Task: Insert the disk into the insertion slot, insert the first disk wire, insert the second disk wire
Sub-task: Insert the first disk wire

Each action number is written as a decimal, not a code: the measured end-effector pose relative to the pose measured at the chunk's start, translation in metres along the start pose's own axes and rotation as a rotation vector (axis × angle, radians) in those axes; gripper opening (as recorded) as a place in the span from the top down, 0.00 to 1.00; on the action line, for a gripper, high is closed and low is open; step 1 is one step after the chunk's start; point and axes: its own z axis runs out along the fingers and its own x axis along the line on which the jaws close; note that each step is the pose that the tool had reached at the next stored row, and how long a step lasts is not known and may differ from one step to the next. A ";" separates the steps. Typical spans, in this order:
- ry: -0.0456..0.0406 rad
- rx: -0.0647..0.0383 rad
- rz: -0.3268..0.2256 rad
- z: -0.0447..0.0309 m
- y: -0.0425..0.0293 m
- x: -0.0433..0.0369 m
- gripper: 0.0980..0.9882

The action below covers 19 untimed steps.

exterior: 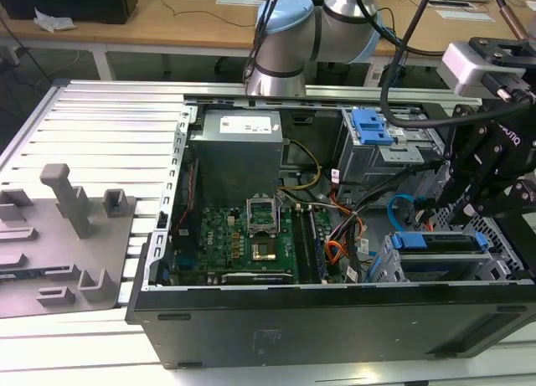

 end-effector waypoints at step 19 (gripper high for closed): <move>0.0000 0.000 0.000 0.0035 0.0002 -0.0187 0.70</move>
